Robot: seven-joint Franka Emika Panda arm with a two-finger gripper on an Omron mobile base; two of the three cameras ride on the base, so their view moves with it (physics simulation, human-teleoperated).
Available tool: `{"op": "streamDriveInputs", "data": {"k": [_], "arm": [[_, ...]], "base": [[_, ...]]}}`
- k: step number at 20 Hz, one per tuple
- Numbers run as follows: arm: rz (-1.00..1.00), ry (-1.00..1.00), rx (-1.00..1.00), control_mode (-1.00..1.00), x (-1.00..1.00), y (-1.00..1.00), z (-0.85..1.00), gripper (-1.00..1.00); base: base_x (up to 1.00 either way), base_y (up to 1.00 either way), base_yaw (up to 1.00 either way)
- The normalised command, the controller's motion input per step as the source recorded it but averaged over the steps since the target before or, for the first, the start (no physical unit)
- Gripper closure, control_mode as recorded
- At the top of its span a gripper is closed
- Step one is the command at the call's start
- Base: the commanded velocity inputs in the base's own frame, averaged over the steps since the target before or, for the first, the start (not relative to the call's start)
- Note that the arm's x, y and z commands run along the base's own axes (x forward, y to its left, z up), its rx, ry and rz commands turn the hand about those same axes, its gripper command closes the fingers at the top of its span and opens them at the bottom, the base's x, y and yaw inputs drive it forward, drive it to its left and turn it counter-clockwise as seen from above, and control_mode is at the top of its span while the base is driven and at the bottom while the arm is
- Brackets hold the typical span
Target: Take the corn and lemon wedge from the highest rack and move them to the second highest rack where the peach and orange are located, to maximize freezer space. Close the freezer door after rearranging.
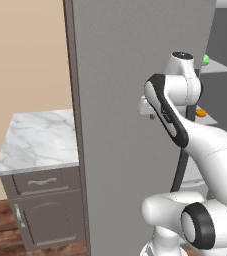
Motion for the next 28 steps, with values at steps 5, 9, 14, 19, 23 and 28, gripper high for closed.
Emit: {"op": "streamDriveInputs", "data": {"k": [5,9,14,19,23,28], "arm": [[0.0,-0.22,0.01,-1.0,-0.32,0.0,0.35,-1.0],[0.0,-0.36,0.0,-1.0,-0.55,0.0,0.79,-1.0],[0.0,-0.26,0.0,-1.0,-0.56,-0.01,0.55,-1.0],[0.0,-0.08,0.0,-1.0,-0.6,0.0,0.35,-1.0],[0.0,-0.18,0.0,-1.0,-0.64,-0.02,0.0,-1.0],[0.0,-0.23,0.0,-1.0,-0.75,-0.13,0.0,-1.0]], "base": [[0.0,0.0,0.0],[0.0,0.0,0.0],[0.0,0.0,0.0],[0.0,0.0,0.0],[0.0,0.0,0.0],[0.0,0.0,0.0]]}}
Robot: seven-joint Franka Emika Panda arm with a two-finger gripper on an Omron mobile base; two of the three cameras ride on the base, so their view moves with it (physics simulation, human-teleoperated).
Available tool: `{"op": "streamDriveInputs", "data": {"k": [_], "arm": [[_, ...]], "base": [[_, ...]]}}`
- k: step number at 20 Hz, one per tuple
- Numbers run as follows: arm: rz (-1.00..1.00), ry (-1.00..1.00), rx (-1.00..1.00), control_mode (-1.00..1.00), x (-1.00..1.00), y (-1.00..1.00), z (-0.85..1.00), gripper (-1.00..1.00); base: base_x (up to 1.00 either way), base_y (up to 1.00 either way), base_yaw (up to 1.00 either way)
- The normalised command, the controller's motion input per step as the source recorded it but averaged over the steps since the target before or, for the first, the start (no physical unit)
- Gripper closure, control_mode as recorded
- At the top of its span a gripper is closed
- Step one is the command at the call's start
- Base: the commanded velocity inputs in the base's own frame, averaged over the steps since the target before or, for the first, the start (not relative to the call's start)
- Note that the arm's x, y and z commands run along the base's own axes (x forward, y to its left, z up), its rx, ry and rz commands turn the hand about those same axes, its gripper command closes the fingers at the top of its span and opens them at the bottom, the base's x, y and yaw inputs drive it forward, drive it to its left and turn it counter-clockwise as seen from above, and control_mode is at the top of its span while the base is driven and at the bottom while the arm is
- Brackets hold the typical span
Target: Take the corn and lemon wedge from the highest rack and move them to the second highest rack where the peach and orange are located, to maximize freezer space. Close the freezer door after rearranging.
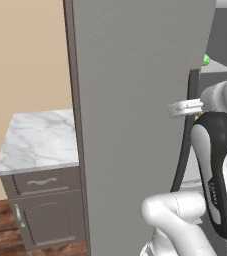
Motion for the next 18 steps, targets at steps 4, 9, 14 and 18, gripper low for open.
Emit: {"op": "streamDriveInputs", "data": {"k": [4,9,14,18], "arm": [[0.0,-0.02,0.0,1.0,-0.15,-0.05,0.0,-1.0],[0.0,0.0,0.0,1.0,0.0,0.0,0.0,-1.0],[0.0,0.0,0.0,1.0,0.0,0.0,0.0,-1.0],[0.0,0.0,0.0,1.0,0.0,0.0,0.0,-1.0]], "base": [[-0.21,-0.1,-0.02],[0.0,-0.05,-0.04],[0.0,-0.21,-0.04],[0.0,-0.4,-0.05]]}}
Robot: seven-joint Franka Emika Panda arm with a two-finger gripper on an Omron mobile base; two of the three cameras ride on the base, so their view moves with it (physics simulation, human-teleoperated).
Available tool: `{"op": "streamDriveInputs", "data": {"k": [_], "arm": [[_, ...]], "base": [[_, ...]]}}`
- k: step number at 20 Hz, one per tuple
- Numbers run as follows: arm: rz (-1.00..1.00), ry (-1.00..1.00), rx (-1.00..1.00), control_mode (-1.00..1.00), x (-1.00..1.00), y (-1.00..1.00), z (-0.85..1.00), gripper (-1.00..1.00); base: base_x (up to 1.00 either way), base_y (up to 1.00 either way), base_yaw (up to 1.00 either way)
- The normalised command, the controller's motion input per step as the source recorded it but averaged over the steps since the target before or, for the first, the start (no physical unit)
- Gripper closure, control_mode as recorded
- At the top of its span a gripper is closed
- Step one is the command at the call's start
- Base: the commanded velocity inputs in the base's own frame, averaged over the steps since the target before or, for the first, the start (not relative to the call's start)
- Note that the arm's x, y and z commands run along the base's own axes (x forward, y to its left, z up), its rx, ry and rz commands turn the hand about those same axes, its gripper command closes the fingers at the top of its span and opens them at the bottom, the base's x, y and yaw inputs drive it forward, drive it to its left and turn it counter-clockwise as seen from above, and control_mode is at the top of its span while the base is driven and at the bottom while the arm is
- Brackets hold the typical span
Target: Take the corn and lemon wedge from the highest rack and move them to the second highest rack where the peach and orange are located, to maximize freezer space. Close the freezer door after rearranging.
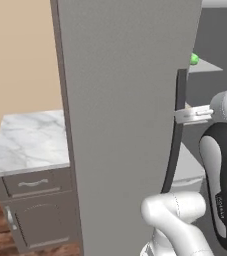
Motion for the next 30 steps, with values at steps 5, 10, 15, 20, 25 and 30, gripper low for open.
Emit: {"op": "streamDriveInputs", "data": {"k": [5,10,15,20,25,30], "arm": [[0.0,0.0,0.0,1.0,0.0,0.0,0.0,-1.0],[0.0,0.0,0.0,1.0,0.0,0.0,0.0,-1.0],[0.0,0.0,0.0,1.0,0.0,0.0,0.0,-1.0],[0.0,0.0,0.0,1.0,0.0,0.0,0.0,-1.0],[0.0,0.0,0.0,1.0,0.0,0.0,0.0,-1.0],[0.0,0.0,0.0,1.0,0.0,0.0,0.0,-1.0]], "base": [[0.0,-0.5,-0.02],[0.0,-0.44,-0.02],[0.13,-0.32,-0.01],[0.47,-0.2,-0.01],[0.38,-0.46,0.0],[0.12,-0.57,0.0]]}}
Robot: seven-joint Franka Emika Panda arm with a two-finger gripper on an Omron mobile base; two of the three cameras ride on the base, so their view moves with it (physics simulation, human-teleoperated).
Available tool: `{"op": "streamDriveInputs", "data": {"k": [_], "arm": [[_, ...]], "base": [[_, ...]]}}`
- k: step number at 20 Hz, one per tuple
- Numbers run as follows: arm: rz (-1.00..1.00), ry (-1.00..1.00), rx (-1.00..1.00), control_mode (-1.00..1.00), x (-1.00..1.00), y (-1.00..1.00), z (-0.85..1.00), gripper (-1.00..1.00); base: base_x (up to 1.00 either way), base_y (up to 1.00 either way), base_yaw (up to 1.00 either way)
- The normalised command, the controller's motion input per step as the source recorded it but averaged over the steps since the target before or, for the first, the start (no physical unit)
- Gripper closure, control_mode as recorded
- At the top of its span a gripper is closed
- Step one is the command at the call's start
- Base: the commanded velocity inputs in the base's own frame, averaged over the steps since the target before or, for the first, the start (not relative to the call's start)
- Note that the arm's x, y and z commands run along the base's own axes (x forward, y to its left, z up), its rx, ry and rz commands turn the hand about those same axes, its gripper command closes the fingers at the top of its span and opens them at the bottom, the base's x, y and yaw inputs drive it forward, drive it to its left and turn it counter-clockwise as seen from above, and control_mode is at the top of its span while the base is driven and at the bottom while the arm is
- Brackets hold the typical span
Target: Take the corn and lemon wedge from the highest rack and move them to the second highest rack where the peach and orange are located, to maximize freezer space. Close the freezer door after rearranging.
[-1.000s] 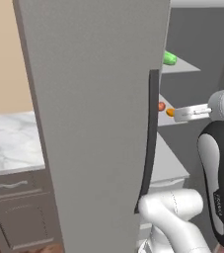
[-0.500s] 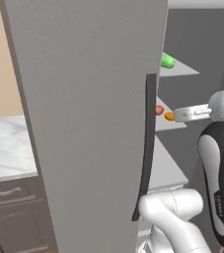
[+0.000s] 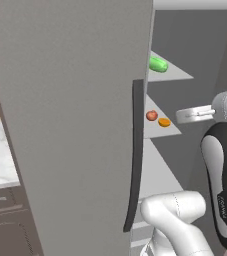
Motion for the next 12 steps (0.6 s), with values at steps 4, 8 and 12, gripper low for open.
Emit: {"op": "streamDriveInputs", "data": {"k": [4,8,12], "arm": [[0.0,0.0,0.0,1.0,0.0,0.0,0.0,-1.0],[0.0,0.0,0.0,1.0,0.0,0.0,0.0,-1.0],[0.0,0.03,0.01,-1.0,0.07,-0.01,0.0,-1.0]], "base": [[0.33,-0.16,0.0],[0.36,-0.03,0.0],[0.23,-0.04,0.0]]}}
